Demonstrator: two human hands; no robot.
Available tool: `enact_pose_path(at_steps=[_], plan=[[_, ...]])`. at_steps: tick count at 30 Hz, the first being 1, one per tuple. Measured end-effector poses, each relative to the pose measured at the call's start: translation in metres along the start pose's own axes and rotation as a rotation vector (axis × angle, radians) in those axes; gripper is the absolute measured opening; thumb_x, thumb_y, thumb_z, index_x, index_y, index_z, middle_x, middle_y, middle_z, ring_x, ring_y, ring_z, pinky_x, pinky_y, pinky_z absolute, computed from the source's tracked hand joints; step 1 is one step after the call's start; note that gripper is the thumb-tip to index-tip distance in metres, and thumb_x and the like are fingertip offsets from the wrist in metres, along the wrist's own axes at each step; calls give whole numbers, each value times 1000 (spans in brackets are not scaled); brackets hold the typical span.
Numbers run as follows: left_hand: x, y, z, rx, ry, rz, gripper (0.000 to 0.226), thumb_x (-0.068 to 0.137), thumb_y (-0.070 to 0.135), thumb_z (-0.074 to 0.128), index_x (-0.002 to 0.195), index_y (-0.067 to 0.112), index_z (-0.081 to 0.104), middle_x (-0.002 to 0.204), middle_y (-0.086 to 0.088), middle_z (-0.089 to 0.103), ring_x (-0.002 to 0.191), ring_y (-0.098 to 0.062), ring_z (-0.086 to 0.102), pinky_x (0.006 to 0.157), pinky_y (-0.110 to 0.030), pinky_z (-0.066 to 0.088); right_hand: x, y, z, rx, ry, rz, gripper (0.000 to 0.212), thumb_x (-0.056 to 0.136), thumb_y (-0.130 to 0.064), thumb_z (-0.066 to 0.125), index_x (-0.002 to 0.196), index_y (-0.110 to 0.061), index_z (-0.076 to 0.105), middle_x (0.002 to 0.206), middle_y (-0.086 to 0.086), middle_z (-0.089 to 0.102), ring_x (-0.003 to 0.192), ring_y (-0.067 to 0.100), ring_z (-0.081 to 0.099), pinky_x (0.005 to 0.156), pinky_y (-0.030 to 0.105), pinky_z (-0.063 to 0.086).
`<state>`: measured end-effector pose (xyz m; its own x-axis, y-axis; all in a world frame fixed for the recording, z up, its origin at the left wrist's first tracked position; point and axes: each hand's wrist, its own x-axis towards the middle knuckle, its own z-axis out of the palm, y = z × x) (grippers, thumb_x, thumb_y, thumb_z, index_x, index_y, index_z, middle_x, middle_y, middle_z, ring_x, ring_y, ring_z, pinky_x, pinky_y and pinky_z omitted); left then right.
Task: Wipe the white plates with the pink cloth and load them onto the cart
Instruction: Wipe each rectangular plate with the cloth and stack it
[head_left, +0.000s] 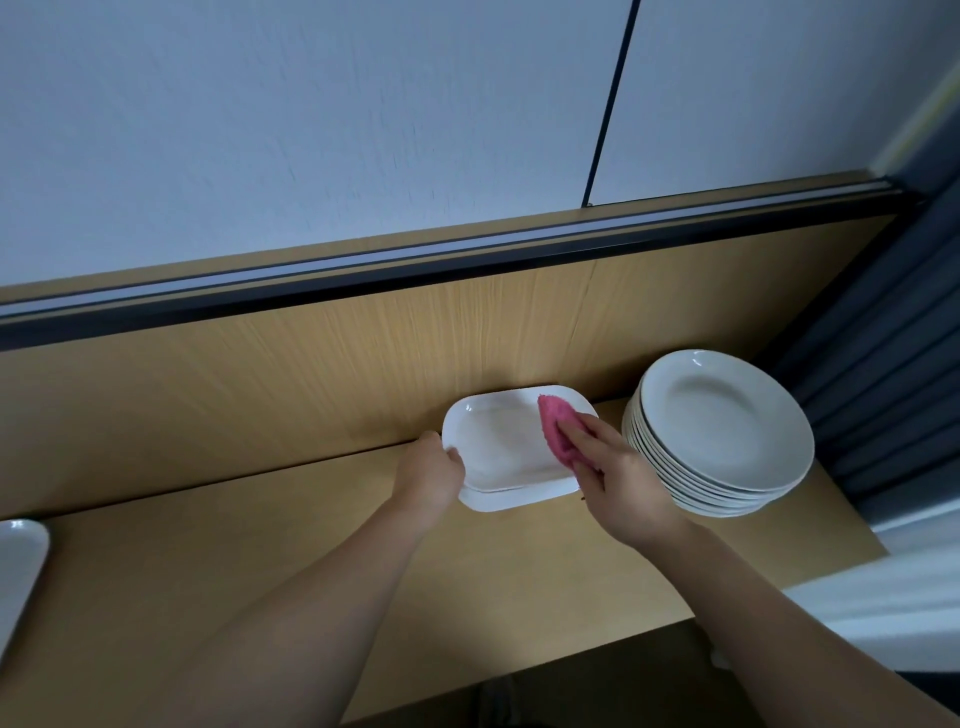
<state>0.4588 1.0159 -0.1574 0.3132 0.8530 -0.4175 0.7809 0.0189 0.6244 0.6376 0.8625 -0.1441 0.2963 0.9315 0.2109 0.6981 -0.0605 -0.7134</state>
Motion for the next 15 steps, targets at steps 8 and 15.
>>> enact_pose_path(at_steps=[8, 15], plan=[[-11, 11, -13, -332, 40, 15, 11, 95, 5, 39, 103, 9, 45, 95, -6, 53, 81, -29, 66, 42, -14, 44, 6, -4, -15, -26, 60, 17, 57, 93, 0, 51, 145, -23, 44, 145, -5, 45, 124, 11, 51, 99, 34, 48], [-19, -18, -43, -274, 122, 91, 21, 95, 12, 39, 106, 12, 58, 94, -8, 65, 76, -24, 68, 73, -44, 57, 20, -22, -13, -1, 96, -12, 59, 93, 2, 51, 146, -23, 42, 143, -5, 46, 122, 11, 54, 97, 40, 51]])
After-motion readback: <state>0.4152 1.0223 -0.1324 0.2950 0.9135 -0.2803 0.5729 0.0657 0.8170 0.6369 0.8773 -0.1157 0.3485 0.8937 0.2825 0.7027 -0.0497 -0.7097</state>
